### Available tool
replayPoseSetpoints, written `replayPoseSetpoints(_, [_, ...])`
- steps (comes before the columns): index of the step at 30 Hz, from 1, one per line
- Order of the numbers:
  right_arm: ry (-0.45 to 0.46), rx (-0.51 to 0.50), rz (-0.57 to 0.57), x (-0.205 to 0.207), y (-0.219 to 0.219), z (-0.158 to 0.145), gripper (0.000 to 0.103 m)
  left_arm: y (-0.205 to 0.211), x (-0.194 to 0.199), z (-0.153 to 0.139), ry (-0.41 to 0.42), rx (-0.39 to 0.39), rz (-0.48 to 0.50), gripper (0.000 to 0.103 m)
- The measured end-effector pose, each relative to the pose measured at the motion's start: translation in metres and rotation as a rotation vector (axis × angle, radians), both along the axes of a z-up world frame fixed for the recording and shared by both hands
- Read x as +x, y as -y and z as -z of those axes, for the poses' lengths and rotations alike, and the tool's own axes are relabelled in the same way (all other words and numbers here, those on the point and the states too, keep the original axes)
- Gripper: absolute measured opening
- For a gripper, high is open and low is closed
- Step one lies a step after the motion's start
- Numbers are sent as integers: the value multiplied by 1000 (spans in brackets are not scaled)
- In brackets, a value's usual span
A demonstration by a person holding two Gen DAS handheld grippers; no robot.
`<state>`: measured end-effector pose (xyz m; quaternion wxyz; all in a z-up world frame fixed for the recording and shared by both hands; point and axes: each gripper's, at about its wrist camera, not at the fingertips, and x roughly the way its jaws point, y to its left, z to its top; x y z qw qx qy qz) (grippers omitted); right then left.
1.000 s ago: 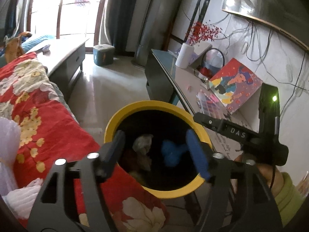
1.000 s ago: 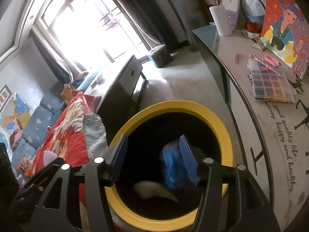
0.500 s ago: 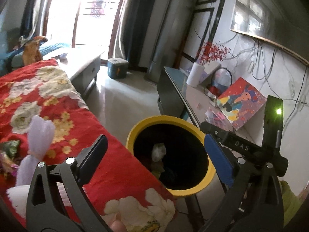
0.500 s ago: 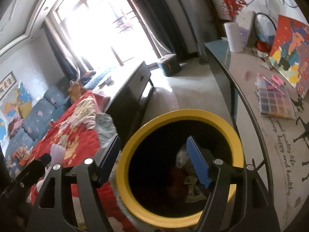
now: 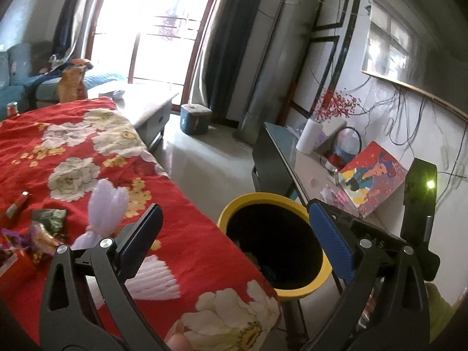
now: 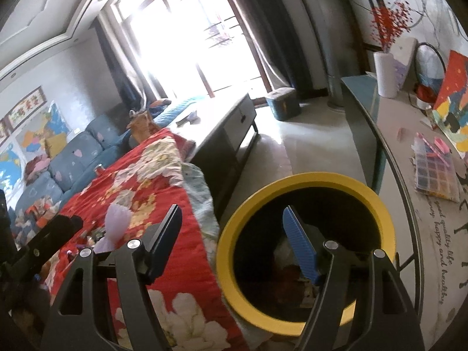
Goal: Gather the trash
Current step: 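Return both open tools from the bin to the bedspread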
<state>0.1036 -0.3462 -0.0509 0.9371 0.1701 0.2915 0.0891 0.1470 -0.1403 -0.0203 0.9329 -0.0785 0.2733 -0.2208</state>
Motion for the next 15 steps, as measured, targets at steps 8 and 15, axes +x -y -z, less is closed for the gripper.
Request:
replayPoseSetpoints(8, [20,-23,-79,-3,-31,-10,69,-30,-9,-3,20,-18,-62,92])
replayPoseSetpoints(15, [38,-45,-147,-8,-61,-15,70,-55,-17,-8,41,-30,-111,92])
